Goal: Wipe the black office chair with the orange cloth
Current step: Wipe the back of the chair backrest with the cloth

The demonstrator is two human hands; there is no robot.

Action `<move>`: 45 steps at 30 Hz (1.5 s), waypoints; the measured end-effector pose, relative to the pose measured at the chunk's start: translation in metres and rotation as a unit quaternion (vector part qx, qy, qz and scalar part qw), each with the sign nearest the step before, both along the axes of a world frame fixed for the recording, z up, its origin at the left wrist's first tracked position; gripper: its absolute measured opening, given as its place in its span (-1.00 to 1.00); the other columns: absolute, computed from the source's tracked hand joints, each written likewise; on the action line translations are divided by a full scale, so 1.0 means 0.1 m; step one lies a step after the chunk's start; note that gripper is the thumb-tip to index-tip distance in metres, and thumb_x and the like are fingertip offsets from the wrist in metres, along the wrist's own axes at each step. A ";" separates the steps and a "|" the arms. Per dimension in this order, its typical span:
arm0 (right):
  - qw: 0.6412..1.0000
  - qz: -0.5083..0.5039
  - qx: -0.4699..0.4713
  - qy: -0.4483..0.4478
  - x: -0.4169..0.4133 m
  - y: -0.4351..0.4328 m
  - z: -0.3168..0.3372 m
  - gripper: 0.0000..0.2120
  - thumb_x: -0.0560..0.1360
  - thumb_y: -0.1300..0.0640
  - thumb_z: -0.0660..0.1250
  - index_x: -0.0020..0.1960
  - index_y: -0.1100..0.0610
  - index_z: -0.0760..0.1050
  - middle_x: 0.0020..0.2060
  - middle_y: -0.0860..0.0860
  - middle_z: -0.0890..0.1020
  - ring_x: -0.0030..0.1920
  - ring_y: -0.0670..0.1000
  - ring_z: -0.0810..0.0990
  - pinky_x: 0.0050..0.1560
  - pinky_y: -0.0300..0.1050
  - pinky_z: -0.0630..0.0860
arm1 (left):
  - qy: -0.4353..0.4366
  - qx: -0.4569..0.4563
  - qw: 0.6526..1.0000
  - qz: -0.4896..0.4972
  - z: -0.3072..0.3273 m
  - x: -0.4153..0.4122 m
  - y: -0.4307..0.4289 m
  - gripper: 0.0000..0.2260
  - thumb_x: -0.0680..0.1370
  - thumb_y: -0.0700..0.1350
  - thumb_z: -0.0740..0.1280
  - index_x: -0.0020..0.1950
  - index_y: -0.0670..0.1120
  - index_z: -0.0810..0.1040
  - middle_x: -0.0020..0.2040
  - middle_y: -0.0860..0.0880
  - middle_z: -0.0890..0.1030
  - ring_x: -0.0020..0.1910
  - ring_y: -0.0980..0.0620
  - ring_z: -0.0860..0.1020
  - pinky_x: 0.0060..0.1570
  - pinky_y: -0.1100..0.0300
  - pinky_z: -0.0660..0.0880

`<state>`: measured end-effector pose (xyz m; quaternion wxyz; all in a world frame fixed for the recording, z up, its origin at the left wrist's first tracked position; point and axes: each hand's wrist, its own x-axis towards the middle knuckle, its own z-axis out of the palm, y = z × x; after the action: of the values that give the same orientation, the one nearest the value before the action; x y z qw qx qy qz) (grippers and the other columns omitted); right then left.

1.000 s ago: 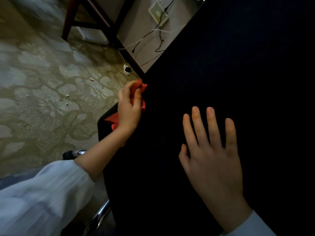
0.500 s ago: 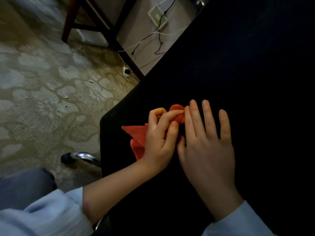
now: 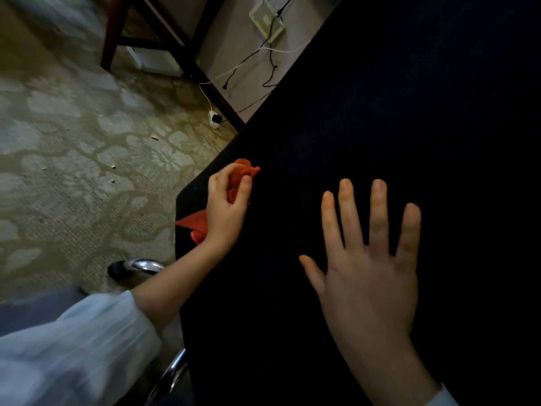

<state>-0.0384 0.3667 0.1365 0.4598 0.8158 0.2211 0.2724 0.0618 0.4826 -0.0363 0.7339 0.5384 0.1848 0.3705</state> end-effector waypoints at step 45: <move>0.974 0.099 0.170 0.112 -0.41 -0.44 0.00 -0.42 0.36 0.15 0.37 0.34 0.26 0.34 0.34 0.16 0.45 0.47 0.13 0.11 0.45 0.04 -0.29 | -0.163 0.154 0.974 -0.033 0.75 -0.88 -0.77 -0.75 0.52 -0.08 0.18 0.20 0.08 0.39 0.08 0.09 0.31 0.02 0.22 0.41 0.01 0.39 0.40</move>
<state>-0.0791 0.3228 0.1367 0.2581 0.8814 0.3009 0.2571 -0.0258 0.4058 0.0382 0.6744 0.5832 -0.0147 0.4526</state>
